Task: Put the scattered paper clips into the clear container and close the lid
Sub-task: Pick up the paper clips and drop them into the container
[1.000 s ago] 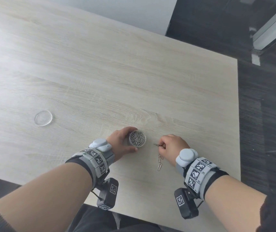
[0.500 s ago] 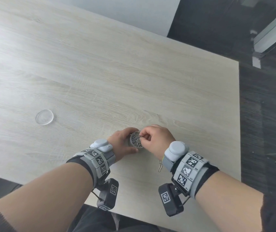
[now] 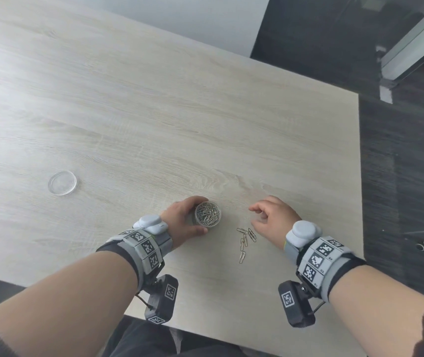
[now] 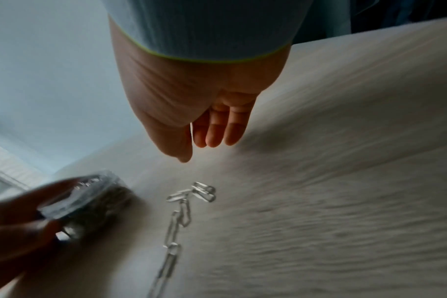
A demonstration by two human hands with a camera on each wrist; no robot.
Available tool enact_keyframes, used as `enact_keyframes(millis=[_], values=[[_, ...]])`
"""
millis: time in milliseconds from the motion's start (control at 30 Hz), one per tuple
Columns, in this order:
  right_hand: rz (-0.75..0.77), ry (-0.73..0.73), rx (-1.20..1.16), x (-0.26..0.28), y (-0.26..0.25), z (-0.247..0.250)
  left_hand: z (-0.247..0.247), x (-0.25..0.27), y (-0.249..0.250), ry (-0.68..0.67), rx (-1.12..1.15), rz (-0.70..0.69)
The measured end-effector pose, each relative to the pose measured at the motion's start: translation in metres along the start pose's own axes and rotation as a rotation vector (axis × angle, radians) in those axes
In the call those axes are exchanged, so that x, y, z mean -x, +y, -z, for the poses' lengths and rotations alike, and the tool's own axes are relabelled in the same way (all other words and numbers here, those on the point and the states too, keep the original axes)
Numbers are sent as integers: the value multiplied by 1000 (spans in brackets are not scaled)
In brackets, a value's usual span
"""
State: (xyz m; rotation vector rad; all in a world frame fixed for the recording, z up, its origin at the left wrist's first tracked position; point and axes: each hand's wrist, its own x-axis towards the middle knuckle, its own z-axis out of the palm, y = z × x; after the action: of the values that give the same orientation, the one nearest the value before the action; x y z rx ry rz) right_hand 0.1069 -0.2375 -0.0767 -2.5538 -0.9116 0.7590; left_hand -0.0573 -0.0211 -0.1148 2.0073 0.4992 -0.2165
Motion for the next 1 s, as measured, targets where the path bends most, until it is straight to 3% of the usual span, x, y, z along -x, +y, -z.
enact_keyframes(millis=[100,200,533,1000], values=[[68,-176,110,5,11,-3,0,-1,-1,-2,3,0],[81,-203,172,11,11,-8,-1,-2,-2,2,3,-12],[-53,-25,133,8,3,-15,-1,-2,-3,12,-5,-24],[129,-41,82,16,-3,-27,-2,-3,-4,21,-16,-32]])
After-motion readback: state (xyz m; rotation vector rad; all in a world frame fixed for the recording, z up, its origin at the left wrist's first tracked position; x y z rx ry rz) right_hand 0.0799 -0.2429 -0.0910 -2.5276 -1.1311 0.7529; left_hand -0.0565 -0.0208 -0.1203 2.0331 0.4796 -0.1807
